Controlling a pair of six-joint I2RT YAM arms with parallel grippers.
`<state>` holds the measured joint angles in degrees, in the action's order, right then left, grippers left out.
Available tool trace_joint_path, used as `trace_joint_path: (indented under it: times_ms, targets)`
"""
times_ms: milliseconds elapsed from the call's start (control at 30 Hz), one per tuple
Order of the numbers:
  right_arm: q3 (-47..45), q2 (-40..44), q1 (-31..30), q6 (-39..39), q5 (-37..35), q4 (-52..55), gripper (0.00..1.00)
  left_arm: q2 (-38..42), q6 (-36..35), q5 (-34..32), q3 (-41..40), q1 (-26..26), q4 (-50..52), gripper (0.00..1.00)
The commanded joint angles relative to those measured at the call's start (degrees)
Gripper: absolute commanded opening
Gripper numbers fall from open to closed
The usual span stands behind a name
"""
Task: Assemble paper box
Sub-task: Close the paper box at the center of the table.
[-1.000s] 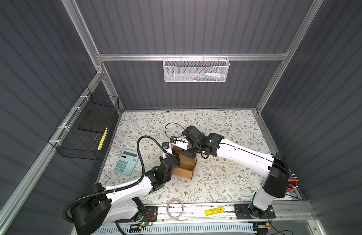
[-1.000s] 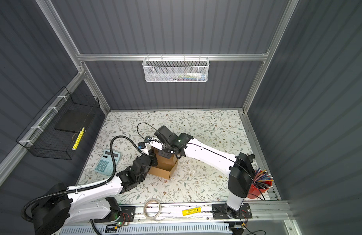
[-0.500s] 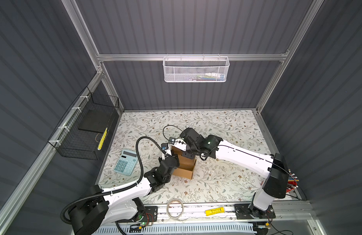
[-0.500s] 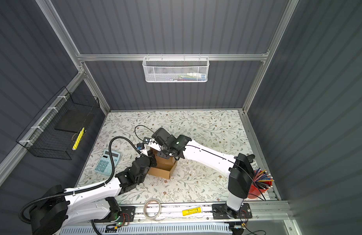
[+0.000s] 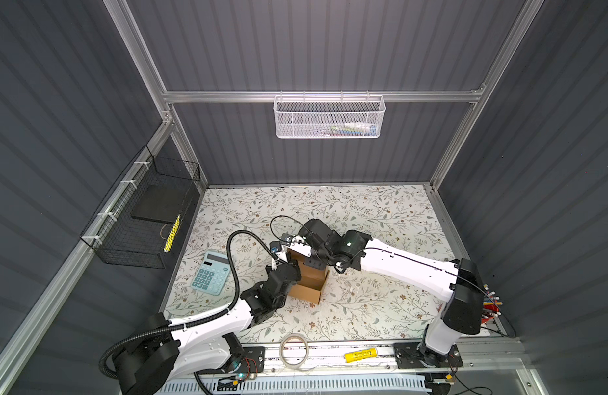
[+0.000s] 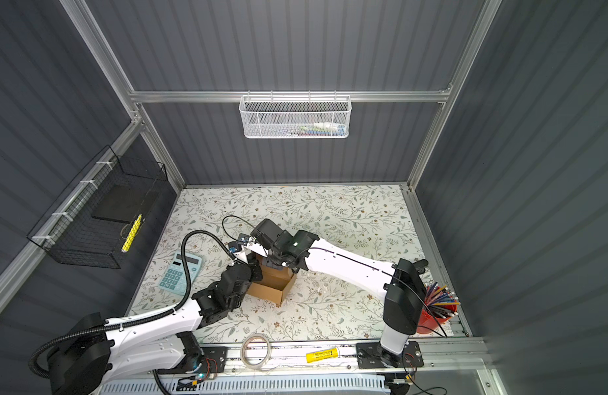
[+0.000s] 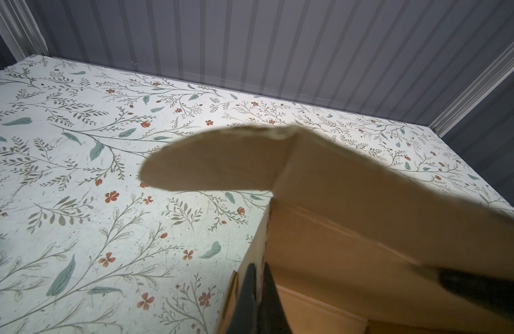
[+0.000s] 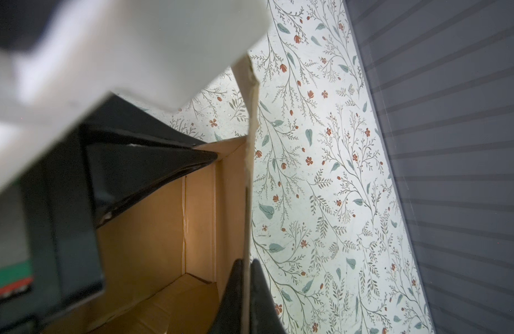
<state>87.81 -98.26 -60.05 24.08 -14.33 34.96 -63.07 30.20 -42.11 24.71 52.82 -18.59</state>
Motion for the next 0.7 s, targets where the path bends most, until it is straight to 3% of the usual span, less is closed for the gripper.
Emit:
trace_joint_path:
  times_ms: [0,667]
  targets:
    - [-0.4,-0.6,-1.2,0.6,1.0,3.2,0.04,1.8,1.5,-1.9,0.3,-0.1,0.8,0.08]
    - [0.8,-1.6,-2.2,0.9,-0.9,4.1,0.02,11.8,4.6,-2.4,2.5,-0.1,14.6,0.24]
